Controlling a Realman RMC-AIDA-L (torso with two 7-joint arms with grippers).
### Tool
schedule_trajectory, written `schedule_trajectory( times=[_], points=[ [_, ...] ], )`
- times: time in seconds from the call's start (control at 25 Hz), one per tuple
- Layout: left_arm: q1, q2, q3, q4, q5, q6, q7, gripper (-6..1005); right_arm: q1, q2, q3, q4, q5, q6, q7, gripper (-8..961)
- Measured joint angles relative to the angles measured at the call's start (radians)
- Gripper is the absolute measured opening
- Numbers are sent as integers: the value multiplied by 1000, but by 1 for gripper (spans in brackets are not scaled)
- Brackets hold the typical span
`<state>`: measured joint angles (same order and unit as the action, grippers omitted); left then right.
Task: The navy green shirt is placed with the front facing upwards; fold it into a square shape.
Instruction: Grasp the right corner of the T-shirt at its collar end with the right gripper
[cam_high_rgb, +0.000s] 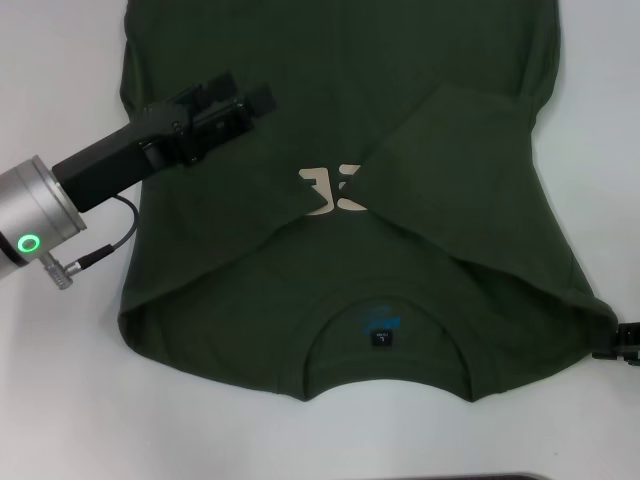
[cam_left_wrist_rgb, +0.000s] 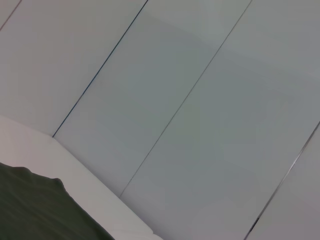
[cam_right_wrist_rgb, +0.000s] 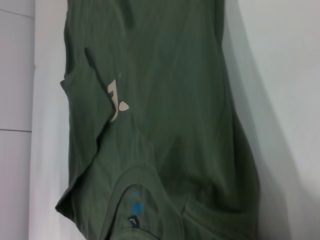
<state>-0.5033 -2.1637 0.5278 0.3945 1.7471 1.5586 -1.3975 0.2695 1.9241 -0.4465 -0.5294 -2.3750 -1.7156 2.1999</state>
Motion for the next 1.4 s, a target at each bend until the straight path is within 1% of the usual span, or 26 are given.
schedule_trajectory(
  times=[0.16, 0.28, 0.36, 0.48, 0.56, 0.68, 0.8, 0.88, 1.0, 1.2, 1.4],
  points=[
    [-4, 1, -1, 2, -2, -3, -1, 884, -17, -3, 40, -39, 6, -38, -10, 306],
    [-6, 1, -1, 2, -10, -8, -2, 884, -38, -3, 116, -100, 7, -87, -18, 409],
    [-7, 1, -2, 2, -16, -12, -1, 884, -46, -9, 175, -126, 7, -124, -27, 477],
    [-8, 1, 0, 6, -18, -19, -1, 884, -44, -17, 238, -138, 7, -156, -44, 505],
    [-8, 2, 6, 14, -8, -19, -5, 884, -36, -19, 257, -138, 6, -159, -56, 523],
    [-2, 5, 22, 42, 14, -17, -15, 885, -18, -17, 252, -130, -9, -146, -57, 550],
    [8, 8, 32, 71, 30, -23, -41, 885, -4, -11, 250, -128, -43, -129, -44, 578],
    [12, 9, 31, 80, 33, -24, -48, 885, -2, -9, 249, -118, -52, -114, -30, 580],
    [15, 10, 28, 86, 33, -24, -49, 885, -5, -12, 242, -74, -56, -89, -11, 583],
    [15, 8, 26, 87, 31, -27, -46, 885, -5, -14, 220, -24, -56, -67, 10, 678],
    [15, 6, 26, 87, 27, -34, -44, 885, 1, -2, 188, -12, -56, -48, 36, 678]
  ],
)
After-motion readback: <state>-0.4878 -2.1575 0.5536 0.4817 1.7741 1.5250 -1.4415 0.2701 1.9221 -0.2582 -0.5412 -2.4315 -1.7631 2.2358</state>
